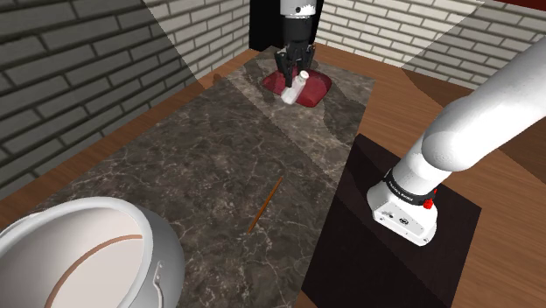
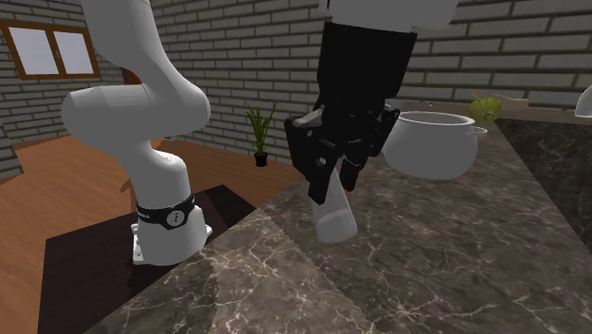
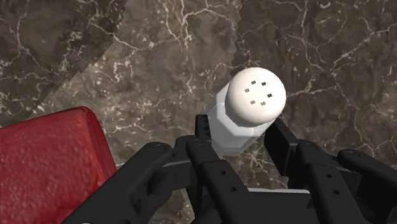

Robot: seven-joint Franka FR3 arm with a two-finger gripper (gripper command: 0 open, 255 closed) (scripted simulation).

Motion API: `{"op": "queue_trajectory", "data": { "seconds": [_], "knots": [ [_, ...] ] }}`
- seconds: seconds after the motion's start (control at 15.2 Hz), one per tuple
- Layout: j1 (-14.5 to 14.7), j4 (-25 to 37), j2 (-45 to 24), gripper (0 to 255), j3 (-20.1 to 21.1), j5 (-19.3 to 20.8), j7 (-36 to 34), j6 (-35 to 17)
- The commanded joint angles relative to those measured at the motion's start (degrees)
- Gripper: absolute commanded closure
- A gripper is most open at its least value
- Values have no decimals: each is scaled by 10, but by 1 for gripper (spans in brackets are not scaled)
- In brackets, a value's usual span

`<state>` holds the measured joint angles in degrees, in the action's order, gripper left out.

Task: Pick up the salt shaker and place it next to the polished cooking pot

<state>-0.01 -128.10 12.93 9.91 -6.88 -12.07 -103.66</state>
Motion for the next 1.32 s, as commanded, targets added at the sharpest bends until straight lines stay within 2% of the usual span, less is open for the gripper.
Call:
{"op": "queue_trajectory", "data": {
  "seconds": [0.0, 1.25],
  "knots": [
    [1, 10, 5, 255, 0, -1, -2, 15],
    [-2, 143, 18, 255, -6, 2, -11, 162]
  ]
}}
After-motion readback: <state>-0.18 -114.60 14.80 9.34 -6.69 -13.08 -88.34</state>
